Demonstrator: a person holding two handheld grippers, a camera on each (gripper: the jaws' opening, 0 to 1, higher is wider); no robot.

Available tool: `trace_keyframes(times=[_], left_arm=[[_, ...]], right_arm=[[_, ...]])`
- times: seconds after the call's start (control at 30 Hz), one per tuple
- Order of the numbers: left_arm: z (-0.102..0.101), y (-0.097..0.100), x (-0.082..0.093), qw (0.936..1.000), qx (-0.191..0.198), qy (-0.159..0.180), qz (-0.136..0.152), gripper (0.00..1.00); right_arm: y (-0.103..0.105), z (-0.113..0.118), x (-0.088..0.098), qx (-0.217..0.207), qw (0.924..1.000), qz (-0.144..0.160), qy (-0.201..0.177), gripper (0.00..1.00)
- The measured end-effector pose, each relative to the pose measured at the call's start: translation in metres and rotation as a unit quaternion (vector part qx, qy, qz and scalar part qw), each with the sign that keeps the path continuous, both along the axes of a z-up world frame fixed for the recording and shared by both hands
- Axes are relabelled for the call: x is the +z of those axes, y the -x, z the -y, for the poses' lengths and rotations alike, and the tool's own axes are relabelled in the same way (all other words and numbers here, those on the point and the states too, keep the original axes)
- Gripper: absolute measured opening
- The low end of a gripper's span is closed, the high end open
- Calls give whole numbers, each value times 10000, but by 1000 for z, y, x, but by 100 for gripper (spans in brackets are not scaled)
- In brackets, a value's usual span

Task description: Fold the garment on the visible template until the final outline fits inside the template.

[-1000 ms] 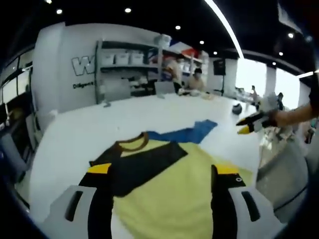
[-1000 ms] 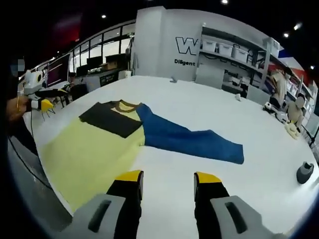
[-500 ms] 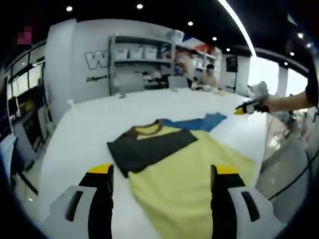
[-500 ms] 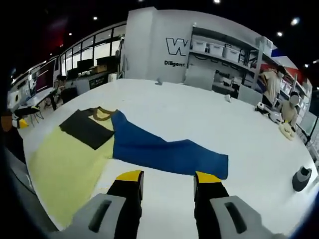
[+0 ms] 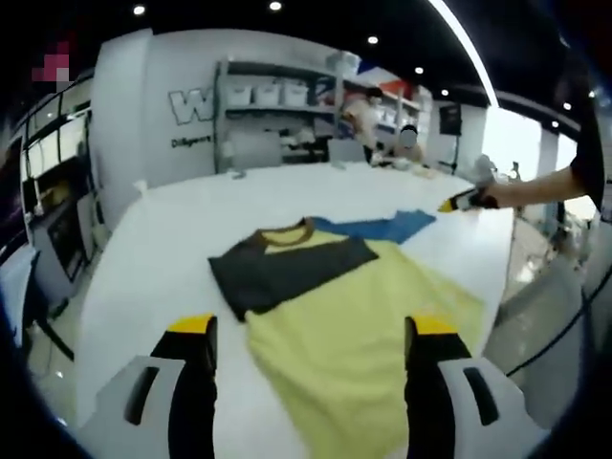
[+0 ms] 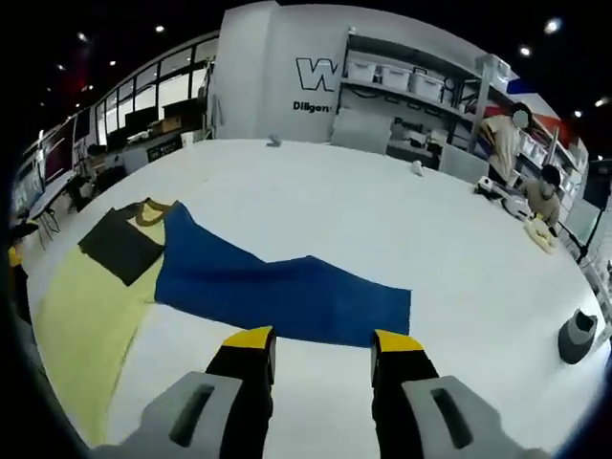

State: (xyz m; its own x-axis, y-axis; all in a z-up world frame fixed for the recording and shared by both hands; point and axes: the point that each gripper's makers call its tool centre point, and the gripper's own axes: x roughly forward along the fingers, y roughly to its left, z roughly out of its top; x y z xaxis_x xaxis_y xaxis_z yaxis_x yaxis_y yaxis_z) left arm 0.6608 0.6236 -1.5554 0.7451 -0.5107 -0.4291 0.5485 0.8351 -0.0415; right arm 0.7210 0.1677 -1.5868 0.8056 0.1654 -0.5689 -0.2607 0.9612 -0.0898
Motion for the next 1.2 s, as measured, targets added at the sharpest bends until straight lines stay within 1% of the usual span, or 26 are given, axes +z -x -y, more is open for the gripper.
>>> trace_keyframes(times=[0.07, 0.1, 0.23, 0.27, 0.3, 0.33, 0.4, 0.47, 0.53, 0.57, 0.6, 0.63, 0.7, 0.73, 0.77, 0.9, 0.93, 1.0, 1.03, 1.07, 1.17, 1.2], left_arm=[[-3, 0, 0, 10000, 34, 0, -3, 75], [-5, 3, 0, 10000, 80, -15, -23, 75], [-8, 7, -1, 9999, 141, -7, -68, 75], [-10, 9, -2, 9998, 157, 0, -86, 75], [-11, 10, -3, 9998, 163, -5, -102, 75], [-11, 13, -4, 9998, 170, -40, -134, 74], [-11, 15, -5, 9997, 178, -44, -158, 74], [-10, 16, -7, 9996, 184, -45, -188, 74], [-9, 18, -7, 9997, 174, -44, -182, 74], [-8, 19, -8, 9997, 148, -64, -199, 74], [-8, 19, -8, 9997, 142, -68, -201, 74], [-8, 19, -8, 9997, 135, -73, -202, 73], [-6, 21, -12, 9995, 94, -91, -286, 73], [-6, 22, -13, 9995, 83, -102, -301, 73], [-6, 22, -14, 9994, 79, -107, -311, 73], [-7, 22, -16, 9992, 94, -141, -367, 73], [-7, 22, -16, 9991, 105, -154, -377, 73], [-8, 23, -16, 9989, 138, -181, -413, 72], [-9, 23, -16, 9988, 154, -198, -416, 72], [-10, 23, -17, 9986, 179, -220, -446, 72], [-12, 24, -19, 9980, 206, -281, -530, 72], [-12, 25, -20, 9977, 214, -301, -562, 72]], right_arm=[[-3, 3, 1, -30, 10000, 17, -6, 34], [-12, 9, 0, -57, 10000, 26, 19, 34], [-22, 21, -3, -93, 9999, -11, 94, 32], [-26, 27, -6, -156, 9998, -41, 83, 32], [-27, 29, -6, -178, 9998, -54, 89, 32], [-30, 35, -10, -236, 9996, -90, 115, 32], [-34, 41, -15, -270, 9995, -121, 144, 31], [-43, 53, -23, -395, 9990, -183, 122, 28], [-46, 58, -26, -474, 9985, -236, 104, 26], [-53, 64, -28, -528, 9982, -263, 114, 25], [-54, 65, -29, -543, 9981, -271, 120, 24], [-56, 66, -29, -559, 9980, -279, 125, 21], [-64, 78, -31, -698, 9971, -287, 121, 16], [-67, 85, -33, -759, 9966, -287, 106, 12], [-75, 100, -45, -923, 9951, -353, 78, 11], [-77, 105, -49, -993, 9943, -387, 69, 8], [-78, 109, -54, -1077, 9932, -436, 19, 7], [-81, 114, -62, -1203, 9913, -532, -100, 2], [-82, 118, -62, -1265, 9904, -553, -112, 0], [-83, 122, -72, -1347, 9889, -629, -53, 0], [-92, 132, -80, -1460, 9867, -704, -101, 0], [-89, 136, -83, -1520, 9857, -720, -124, 0]])
